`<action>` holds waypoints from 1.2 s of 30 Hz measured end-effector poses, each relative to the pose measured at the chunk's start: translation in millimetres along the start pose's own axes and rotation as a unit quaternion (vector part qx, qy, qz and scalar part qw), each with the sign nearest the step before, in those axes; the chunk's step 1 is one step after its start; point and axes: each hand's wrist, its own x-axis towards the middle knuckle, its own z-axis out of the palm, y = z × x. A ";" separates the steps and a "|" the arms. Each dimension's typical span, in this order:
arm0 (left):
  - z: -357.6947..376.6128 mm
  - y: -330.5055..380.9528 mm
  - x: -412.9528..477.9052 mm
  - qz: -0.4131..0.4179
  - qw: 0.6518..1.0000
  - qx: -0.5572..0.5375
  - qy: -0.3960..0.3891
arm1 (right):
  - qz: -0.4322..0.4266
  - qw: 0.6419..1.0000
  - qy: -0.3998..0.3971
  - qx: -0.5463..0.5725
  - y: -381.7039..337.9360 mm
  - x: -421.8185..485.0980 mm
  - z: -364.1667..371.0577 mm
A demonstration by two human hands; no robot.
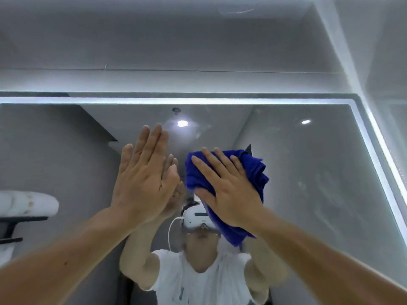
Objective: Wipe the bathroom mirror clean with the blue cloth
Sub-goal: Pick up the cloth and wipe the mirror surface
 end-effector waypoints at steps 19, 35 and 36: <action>-14.2 -45.3 46.6 -0.027 1.000 0.000 -0.013 | 0.049 0.997 0.036 0.042 -8.3 128.3 -7.5; -21.2 -60.1 37.7 -0.030 0.999 -0.011 -0.040 | 0.199 0.979 0.023 0.036 27.9 176.8 -23.6; -21.9 -63.6 39.1 -0.028 0.999 -0.008 -0.039 | 0.176 0.984 0.019 0.034 21.7 182.0 -22.4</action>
